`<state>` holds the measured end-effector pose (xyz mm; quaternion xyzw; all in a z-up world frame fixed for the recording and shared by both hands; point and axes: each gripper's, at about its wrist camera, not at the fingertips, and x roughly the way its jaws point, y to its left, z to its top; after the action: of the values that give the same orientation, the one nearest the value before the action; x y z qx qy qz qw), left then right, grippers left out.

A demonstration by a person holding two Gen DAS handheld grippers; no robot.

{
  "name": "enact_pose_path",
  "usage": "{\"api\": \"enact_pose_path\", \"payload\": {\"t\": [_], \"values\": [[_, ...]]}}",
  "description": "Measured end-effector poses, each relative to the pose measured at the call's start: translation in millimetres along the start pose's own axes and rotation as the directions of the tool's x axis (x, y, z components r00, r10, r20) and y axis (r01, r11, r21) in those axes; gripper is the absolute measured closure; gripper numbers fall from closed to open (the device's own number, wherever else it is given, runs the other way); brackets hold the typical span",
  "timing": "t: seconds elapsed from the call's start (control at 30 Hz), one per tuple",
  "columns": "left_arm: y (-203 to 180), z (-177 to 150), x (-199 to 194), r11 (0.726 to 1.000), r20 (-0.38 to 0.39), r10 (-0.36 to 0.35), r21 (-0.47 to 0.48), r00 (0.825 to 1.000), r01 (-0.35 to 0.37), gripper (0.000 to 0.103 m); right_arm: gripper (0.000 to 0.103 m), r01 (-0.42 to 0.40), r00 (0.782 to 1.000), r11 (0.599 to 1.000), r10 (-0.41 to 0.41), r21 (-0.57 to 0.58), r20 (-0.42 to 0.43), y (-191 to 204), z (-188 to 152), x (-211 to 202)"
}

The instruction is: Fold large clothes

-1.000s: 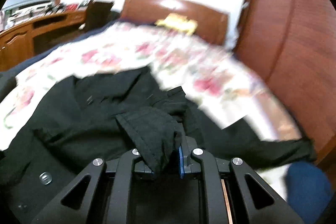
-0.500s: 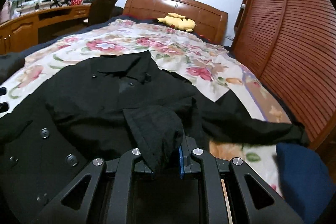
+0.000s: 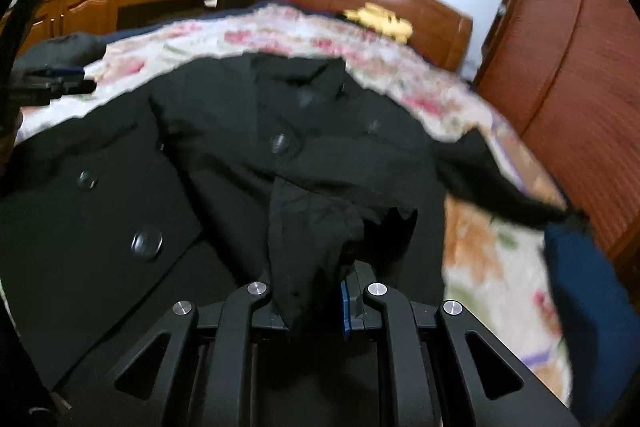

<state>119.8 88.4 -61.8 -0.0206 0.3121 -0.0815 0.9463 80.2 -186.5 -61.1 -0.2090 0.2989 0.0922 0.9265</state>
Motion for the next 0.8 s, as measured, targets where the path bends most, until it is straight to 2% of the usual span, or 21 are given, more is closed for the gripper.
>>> {"api": "enact_pose_path", "payload": {"t": [0.1,0.2,0.27,0.33,0.53,0.67,0.8], "values": [[0,0,0,1.0,0.0,0.002,0.0,1.0,-0.002,0.024,0.08,-0.005,1.0,0.999,0.005,0.043,-0.002,1,2,-7],[-1,0,0,1.0,0.0,0.002,0.002,1.0,-0.002,0.024,0.064,-0.047,0.999,0.994,0.046,0.094,0.006,-9,7,-19],[0,0,-1,1.0,0.001,0.001,0.006,1.0,-0.001,0.024,0.046,-0.076,0.997,0.99,0.073,0.117,0.032,-17,11,-32],[-1,0,-2,1.0,0.003,0.0,0.008,1.0,0.0,0.024,0.04,-0.082,0.995,0.989,0.074,0.12,0.066,-24,12,-46],[-2,0,-2,1.0,0.003,0.0,0.013,1.0,0.0,0.024,0.039,-0.061,0.994,0.986,0.045,0.155,0.104,-57,12,-68],[-3,-1,-2,1.0,-0.001,0.002,0.02,1.0,-0.002,0.024,0.039,-0.014,0.999,0.983,0.006,0.185,0.045,-73,16,-41],[-4,-1,-2,1.0,-0.001,0.003,0.02,1.0,-0.003,0.024,0.039,-0.036,0.998,0.972,0.047,0.233,-0.04,-84,19,-7]]}}
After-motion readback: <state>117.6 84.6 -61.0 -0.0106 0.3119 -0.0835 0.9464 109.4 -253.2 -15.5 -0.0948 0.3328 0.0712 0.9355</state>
